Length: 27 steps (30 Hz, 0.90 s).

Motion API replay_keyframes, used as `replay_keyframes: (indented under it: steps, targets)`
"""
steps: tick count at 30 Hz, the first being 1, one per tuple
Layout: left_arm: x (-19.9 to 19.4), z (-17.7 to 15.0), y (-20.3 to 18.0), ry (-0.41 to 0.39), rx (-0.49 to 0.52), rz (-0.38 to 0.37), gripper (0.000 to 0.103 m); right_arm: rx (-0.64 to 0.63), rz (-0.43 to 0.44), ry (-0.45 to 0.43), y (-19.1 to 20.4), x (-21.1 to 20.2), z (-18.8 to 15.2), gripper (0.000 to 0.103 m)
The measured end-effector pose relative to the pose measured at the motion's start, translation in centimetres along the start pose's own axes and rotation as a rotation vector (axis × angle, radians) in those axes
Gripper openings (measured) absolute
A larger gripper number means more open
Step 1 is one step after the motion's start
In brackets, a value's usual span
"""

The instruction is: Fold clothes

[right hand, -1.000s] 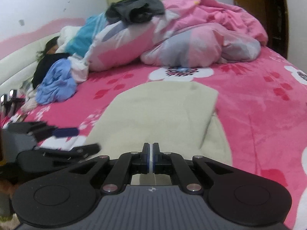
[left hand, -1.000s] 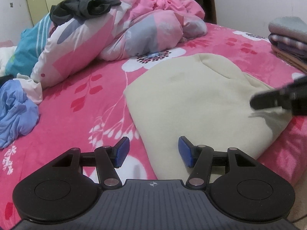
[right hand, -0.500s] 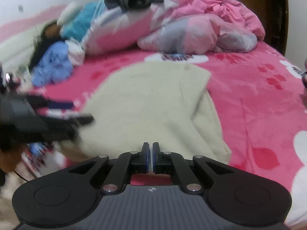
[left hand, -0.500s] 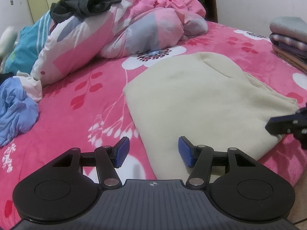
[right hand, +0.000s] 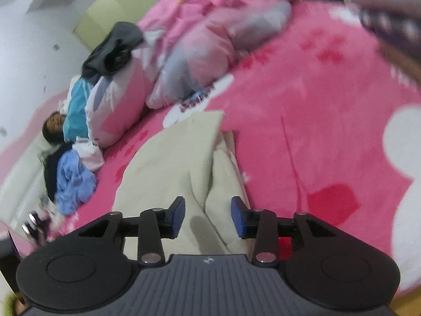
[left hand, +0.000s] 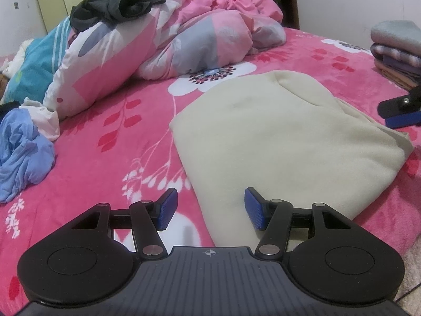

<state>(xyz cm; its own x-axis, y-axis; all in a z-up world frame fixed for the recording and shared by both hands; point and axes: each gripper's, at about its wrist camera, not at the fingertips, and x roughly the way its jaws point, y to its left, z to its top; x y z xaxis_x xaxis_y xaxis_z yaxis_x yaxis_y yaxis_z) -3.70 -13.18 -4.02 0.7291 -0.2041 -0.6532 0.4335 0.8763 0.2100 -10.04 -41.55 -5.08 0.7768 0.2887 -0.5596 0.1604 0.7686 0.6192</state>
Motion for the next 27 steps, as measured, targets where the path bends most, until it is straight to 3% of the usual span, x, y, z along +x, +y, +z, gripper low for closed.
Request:
replay_keyframes:
  steps: [5, 10, 20, 27]
  targets:
    - [0.1, 0.1, 0.1, 0.006, 0.001, -0.002, 0.057, 0.157, 0.07, 0.05, -2.5, 2.4, 1.1, 0.056]
    - [0.1, 0.1, 0.2, 0.01, -0.005, -0.004, 0.057, 0.233, 0.058, 0.107, -3.9, 5.0, 1.8, 0.06]
    - [-0.1, 0.2, 0.2, 0.013, -0.005, -0.003, 0.057, 0.316, 0.14, 0.139, -4.0, 8.5, 2.8, 0.073]
    - [-0.1, 0.2, 0.1, 0.015, -0.005, 0.001, 0.057, 0.282, 0.15, 0.161, -3.5, 8.8, 3.0, 0.078]
